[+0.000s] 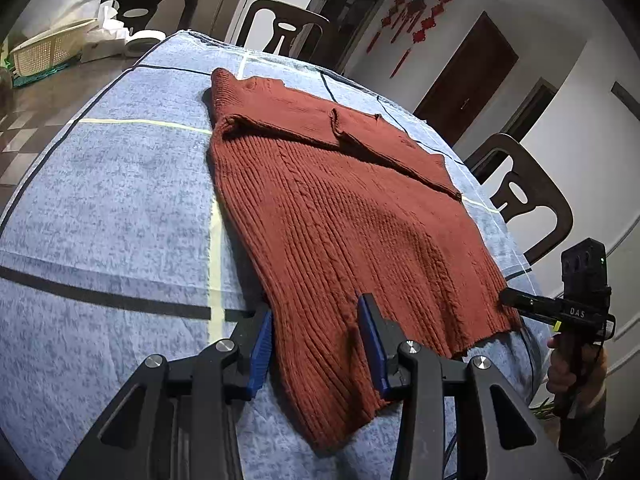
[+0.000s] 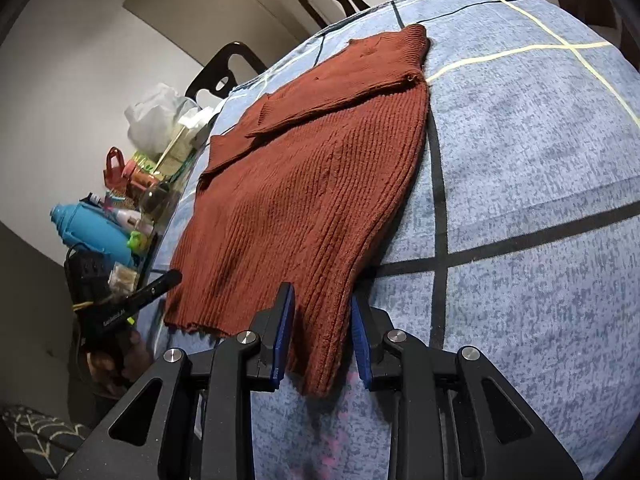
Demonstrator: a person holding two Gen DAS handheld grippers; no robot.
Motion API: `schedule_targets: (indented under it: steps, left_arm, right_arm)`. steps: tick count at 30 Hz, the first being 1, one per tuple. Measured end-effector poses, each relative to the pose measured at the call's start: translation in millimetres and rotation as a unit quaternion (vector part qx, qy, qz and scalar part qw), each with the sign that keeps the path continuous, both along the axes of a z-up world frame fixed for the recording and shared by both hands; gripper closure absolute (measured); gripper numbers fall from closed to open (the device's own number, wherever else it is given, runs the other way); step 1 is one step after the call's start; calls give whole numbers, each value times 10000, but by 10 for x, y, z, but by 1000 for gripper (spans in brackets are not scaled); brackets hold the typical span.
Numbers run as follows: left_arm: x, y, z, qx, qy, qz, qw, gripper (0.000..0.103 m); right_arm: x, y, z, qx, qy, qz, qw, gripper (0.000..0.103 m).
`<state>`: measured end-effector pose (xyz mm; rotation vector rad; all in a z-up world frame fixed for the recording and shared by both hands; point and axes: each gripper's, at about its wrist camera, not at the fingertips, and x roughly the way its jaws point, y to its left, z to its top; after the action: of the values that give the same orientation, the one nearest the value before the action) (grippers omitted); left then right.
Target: Fold small clothes
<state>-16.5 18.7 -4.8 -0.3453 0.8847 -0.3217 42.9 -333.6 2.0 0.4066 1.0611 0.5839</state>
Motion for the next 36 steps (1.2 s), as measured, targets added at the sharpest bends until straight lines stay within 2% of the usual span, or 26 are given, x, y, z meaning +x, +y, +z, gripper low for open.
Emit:
schedule_targets:
  steps: [1, 2, 3, 4, 5, 9, 12, 15, 18, 20, 26, 30, 36]
  left_arm:
    - [2, -11, -2, 9, -13, 12, 10000, 60]
    - [8, -17, -2, 15, -23, 22, 10000, 68]
    - [18, -23, -8, 7, -8, 1, 10000, 77]
    - [29, -30, -24, -10, 35, -27, 10000, 93]
    - [44, -21, -34, -5, 61, -18, 10000, 95]
    - [-8, 101, 97, -77, -167, 61, 9998, 96]
    - [-75, 271, 235, -130, -387, 224, 9989, 96]
    - [-89, 378, 210, -142, -360, 311, 9988, 96]
    - [-42, 396, 25, -181, -88, 345, 9992, 96]
    - [-28, 378, -69, -231, 54, 364, 9991, 96]
    - [-54, 377, -40, -279, -21, 311, 9991, 96]
    - [-52, 371, 48, -387, -143, 264, 9988, 96]
    - [63, 400, 348, -530, -513, 241, 9970, 96]
  right_arm:
    - [1, 3, 4, -27, -23, 9, 10000, 77]
    - [12, 15, 4, -74, -39, 1, 10000, 89]
    - [17, 18, 0, -122, -36, -20, 9999, 94]
    - [23, 20, 12, -124, -57, -35, 9999, 95]
    - [13, 8, 40, -117, -114, -54, 9999, 95]
    - [-87, -162, 250, -157, -507, -240, 9983, 97]
    - [-149, -291, 306, -230, -621, -366, 9971, 97]
    - [-143, -341, 155, -281, -430, -405, 9979, 97]
    - [-118, -331, -25, -330, -166, -409, 9985, 97]
    - [-124, -347, -22, -269, -186, -418, 9986, 97]
    - [-112, -324, 11, -303, -193, -328, 9988, 97]
    - [-119, -283, 133, -207, -344, -228, 9989, 97]
    - [50, -242, 452, -24, -731, -73, 9973, 97]
